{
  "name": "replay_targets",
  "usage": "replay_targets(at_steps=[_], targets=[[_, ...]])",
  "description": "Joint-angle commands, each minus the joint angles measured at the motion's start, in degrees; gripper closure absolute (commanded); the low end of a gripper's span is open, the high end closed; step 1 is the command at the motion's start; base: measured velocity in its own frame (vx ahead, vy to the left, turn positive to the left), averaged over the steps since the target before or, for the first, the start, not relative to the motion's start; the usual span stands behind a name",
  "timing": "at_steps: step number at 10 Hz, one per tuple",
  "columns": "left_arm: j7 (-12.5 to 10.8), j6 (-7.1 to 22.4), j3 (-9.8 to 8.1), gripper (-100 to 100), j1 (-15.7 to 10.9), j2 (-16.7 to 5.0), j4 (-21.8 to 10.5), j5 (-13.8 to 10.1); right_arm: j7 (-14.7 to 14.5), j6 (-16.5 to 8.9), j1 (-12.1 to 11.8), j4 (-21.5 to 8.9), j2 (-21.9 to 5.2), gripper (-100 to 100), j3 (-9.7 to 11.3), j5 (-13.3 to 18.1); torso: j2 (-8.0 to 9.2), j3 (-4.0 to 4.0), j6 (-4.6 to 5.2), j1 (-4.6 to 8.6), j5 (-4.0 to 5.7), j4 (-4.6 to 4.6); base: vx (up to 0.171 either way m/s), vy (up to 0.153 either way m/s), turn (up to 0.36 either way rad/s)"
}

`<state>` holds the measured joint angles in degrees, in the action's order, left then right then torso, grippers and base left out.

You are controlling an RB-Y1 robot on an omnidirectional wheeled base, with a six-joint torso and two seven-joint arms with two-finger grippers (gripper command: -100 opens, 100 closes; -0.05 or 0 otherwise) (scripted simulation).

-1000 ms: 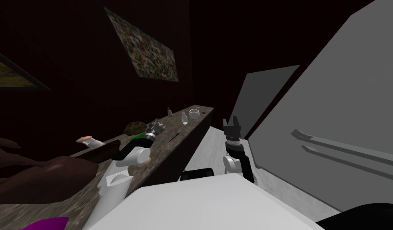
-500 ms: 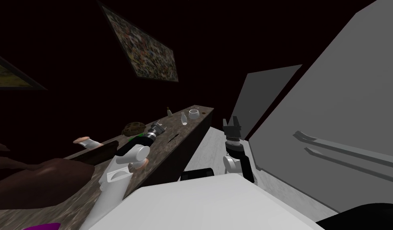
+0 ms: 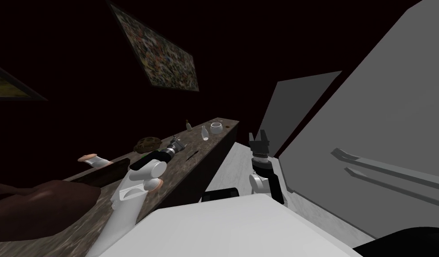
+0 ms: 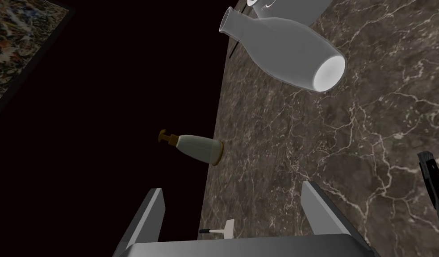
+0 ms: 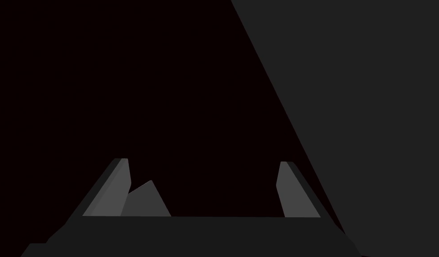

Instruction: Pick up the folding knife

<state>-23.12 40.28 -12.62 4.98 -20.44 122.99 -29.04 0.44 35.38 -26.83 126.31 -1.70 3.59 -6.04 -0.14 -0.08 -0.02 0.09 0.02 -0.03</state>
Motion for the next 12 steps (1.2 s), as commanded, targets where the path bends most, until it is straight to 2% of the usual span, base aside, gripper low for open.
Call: replay_targets(at_steps=[1,2,3,4,5,7,8,10,11,12], targets=[[-0.7,2.86,0.0,-100,-0.3,-0.41,-0.79,-0.62,0.0,0.0,0.0,0.0,0.0,0,0.0,0.0,0.0,0.0,0.0,0.0,0.0,0.0,0.041,-0.029,0.016],[-0.7,3.27,0.0,-100,-0.3,-0.41,-0.79,-0.62,0.0,0.0,0.0,0.0,0.0,0,0.0,0.0,-0.01,-0.01,0.01,0.01,0.0,-0.01,0.021,-0.017,-0.005],[-2.17,5.64,-0.25,-100,-1.06,-1.42,-1.85,-1.79,0.0,0.0,0.0,0.0,0.0,0,0.0,0.0,0.04,0.02,0.01,-0.02,0.0,0.0,0.043,-0.044,0.028],[-2.17,7.34,-0.25,-100,-1.06,-1.42,-1.85,-1.79,0.0,0.0,0.0,0.0,0.0,0,0.0,0.0,-0.01,-0.01,0.0,0.06,0.01,0.0,0.049,-0.044,0.022],[-3.62,9.09,-0.46,-100,-1.74,-2.43,-2.97,-2.87,0.0,0.0,0.0,0.0,0.0,0,0.0,0.0,-0.03,-0.02,0.01,0.06,0.02,-0.01,0.077,-0.053,0.03],[-3.62,11.98,-0.46,-100,-1.74,-2.43,-2.97,-2.87,0.0,0.0,0.0,0.0,0.0,0,0.0,0.0,-0.1,-0.07,0.01,0.08,0.02,-0.03,0.042,-0.032,0.009],[-5.04,13.84,-0.64,-100,-2.35,-3.43,-4.13,-3.88,0.0,0.0,0.0,0.0,0.0,0,0.0,0.0,0.01,0.0,0.01,0.0,0.0,-0.01,0.036,-0.041,0.029],[-5.04,16.2,-0.64,-100,-2.35,-3.43,-4.13,-3.88,0.0,0.0,0.0,0.0,0.0,0,0.0,0.0,-0.02,-0.02,0.01,0.05,0.02,-0.01,0.036,-0.029,0.013],[-6.41,18.35,-0.79,-100,-2.89,-4.42,-5.31,-4.8,0.0,0.0,0.0,0.0,0.0,0,0.0,0.0,0.03,0.01,0.01,-0.01,0.0,0.0,0.052,-0.037,0.036],[-6.41,19.8,-0.79,-100,-2.89,-4.42,-5.31,-4.8,0.0,0.0,0.0,0.0,0.0,0,0.0,0.0,-0.03,-0.02,0.0,0.03,0.0,-0.01,0.054,-0.046,0.025]])
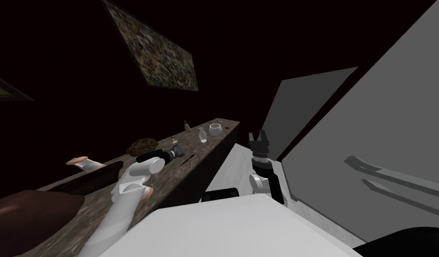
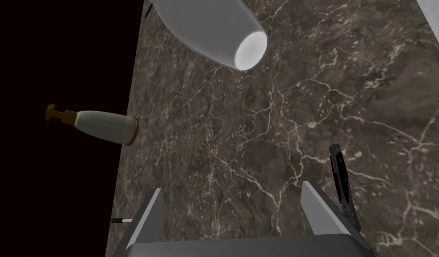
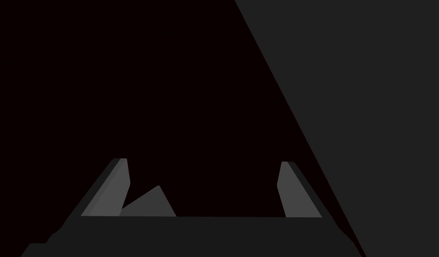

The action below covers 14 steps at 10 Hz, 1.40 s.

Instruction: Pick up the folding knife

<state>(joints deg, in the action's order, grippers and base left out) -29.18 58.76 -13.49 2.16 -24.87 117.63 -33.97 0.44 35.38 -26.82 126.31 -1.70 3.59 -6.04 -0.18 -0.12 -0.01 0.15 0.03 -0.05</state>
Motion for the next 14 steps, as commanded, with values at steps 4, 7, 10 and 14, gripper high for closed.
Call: replay_targets(at_steps=[4,7,10,14], targets=[[-3.0,7.2,-0.14,-100,-0.98,-2.06,-2.35,-1.52,0.0,0.0,0.0,0.0,0.0,0,0.0,0.0,0.01,0.0,0.0,0.01,0.0,0.0,0.048,-0.043,0.024],[-4.25,11.9,-0.23,-100,-1.36,-3.14,-3.52,-2.26,0.0,0.0,0.0,0.0,0.0,0,0.0,0.0,0.05,0.02,0.0,-0.05,-0.01,0.01,0.047,-0.035,0.019],[-5.45,16.51,-0.29,-100,-1.7,-4.26,-4.67,-2.94,0.0,0.0,0.0,0.0,0.0,0,0.0,0.0,-0.03,-0.02,-0.01,0.03,0.0,-0.01,0.058,-0.049,0.031],[-7.67,23.44,-0.39,-100,-2.25,-6.51,-6.82,-4.14,0.0,0.0,0.0,0.0,0.0,0,0.0,0.0,-0.02,-0.01,-0.01,0.08,0.02,0.0,0.058,-0.06,0.03]])
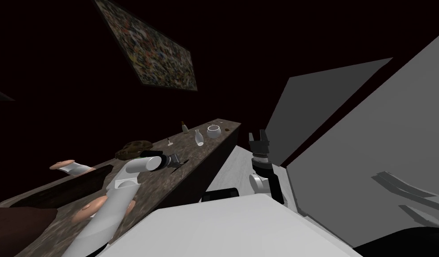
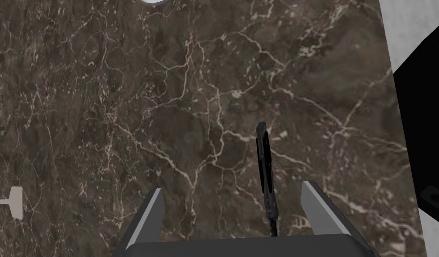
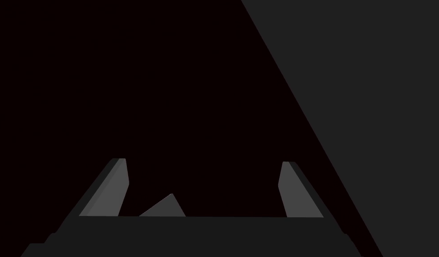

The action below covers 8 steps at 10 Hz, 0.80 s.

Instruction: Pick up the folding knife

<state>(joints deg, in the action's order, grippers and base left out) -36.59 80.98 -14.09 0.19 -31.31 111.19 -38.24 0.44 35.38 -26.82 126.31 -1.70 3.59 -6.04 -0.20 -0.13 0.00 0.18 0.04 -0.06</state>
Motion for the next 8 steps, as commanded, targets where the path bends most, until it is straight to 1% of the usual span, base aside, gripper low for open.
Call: replay_targets(at_steps=[1,2,3,4,5,6,7,8], targets=[[-1.27,2.86,0.17,-100,-0.51,-1.18,-1.36,-0.39,0.0,0.0,0.0,0.0,0.0,0,0.0,0.0,0.0,0.0,0.0,0.0,0.0,0.0,0.066,-0.059,0.031],[-1.27,4.26,0.17,-100,-0.51,-1.18,-1.36,-0.39,0.0,0.0,0.0,0.0,0.0,0,0.0,0.0,-0.04,-0.02,0.0,0.01,0.0,0.0,0.054,-0.044,0.024],[-2.21,5.78,0.15,-100,-0.71,-2.25,-2.28,-0.87,0.0,0.0,0.0,0.0,0.0,0,0.0,0.0,0.0,0.0,0.0,-0.04,-0.01,0.0,0.055,-0.047,0.03],[-2.21,7.02,0.15,-100,-0.71,-2.25,-2.28,-0.87,0.0,0.0,0.0,0.0,0.0,0,0.0,0.0,0.0,0.0,0.0,-0.03,-0.01,0.0,0.046,-0.039,0.019],[-3.07,9.06,0.13,-100,-0.9,-3.33,-3.12,-1.31,0.0,0.0,0.0,0.0,0.0,0,0.0,0.0,0.03,0.02,0.0,-0.06,-0.01,0.01,0.055,-0.048,0.032],[-3.07,9.54,0.13,-100,-0.9,-3.33,-3.12,-1.31,0.0,0.0,0.0,0.0,0.0,0,0.0,0.0,0.01,0.01,-0.01,-0.04,-0.01,0.01,0.038,-0.04,0.018],[-3.84,11.71,0.1,-100,-1.06,-4.39,-3.87,-1.7,0.0,0.0,0.0,0.0,0.0,0,0.0,0.0,0.06,0.03,0.0,-0.07,-0.01,0.01,0.033,-0.034,0.021],[-4.52,13.11,0.08,-100,-1.21,-5.41,-4.51,-2.04,0.0,0.0,0.0,0.0,0.0,0,0.0,0.0,0.08,0.05,-0.01,-0.09,-0.02,0.02,0.049,-0.052,0.033]])
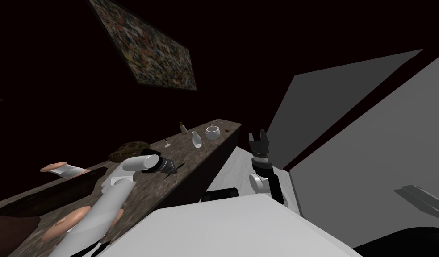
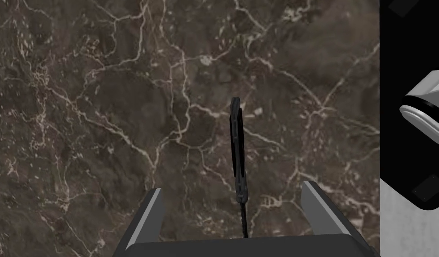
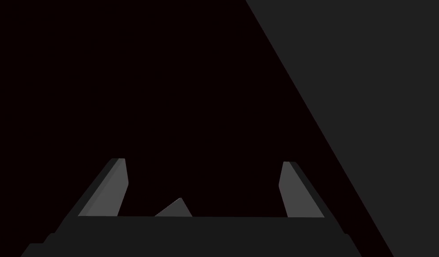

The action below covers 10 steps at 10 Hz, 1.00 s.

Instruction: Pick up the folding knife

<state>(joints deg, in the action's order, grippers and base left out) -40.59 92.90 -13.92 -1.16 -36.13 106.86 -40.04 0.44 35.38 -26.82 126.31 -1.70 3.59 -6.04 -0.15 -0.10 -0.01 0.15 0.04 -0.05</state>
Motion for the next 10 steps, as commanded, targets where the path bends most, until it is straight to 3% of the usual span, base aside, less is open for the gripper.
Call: replay_targets(at_steps=[1,4,6,7,8,10], targets=[[-0.52,1.85,-0.09,-100,0.14,-0.59,-0.18,-0.25,0.0,0.0,0.0,0.0,0.0,0,0.0,0.0,0.0,0.0,0.0,0.0,0.0,0.0,0.051,-0.047,0.02],[-1.94,5.97,-0.15,-100,-0.2,-3.0,-1.41,-1.01,0.0,0.0,0.0,0.0,0.0,0,0.0,0.0,-0.01,-0.01,0.0,-0.03,-0.01,-0.01,0.047,-0.038,0.022],[-1.95,5.88,-0.1,-100,-0.04,-3.02,-1.44,-0.94,0.0,0.0,0.0,0.0,0.0,0,0.0,0.0,0.04,0.02,0.01,-0.06,-0.01,0.01,0.024,-0.025,0.008],[-1.99,6.06,-0.11,0,-0.06,-3.08,-1.49,-0.97,0.0,0.0,0.01,0.0,0.0,0,0.0,0.0,0.1,0.05,0.01,-0.11,-0.02,0.02,0.0,0.0,0.0],[-1.1,4.36,0.32,-100,-0.02,-2.48,-3.23,-0.16,0.0,0.0,0.01,0.0,0.0,0,0.0,0.0,0.15,0.08,0.0,-0.16,-0.04,0.03,0.001,-0.005,-0.016],[0.0,2.26,0.84,-100,0.04,-1.74,-5.41,0.85,0.0,0.0,0.01,0.0,0.0,0,0.0,0.0,0.17,0.09,0.0,-0.16,-0.04,0.03,0.0,-0.008,-0.019]])
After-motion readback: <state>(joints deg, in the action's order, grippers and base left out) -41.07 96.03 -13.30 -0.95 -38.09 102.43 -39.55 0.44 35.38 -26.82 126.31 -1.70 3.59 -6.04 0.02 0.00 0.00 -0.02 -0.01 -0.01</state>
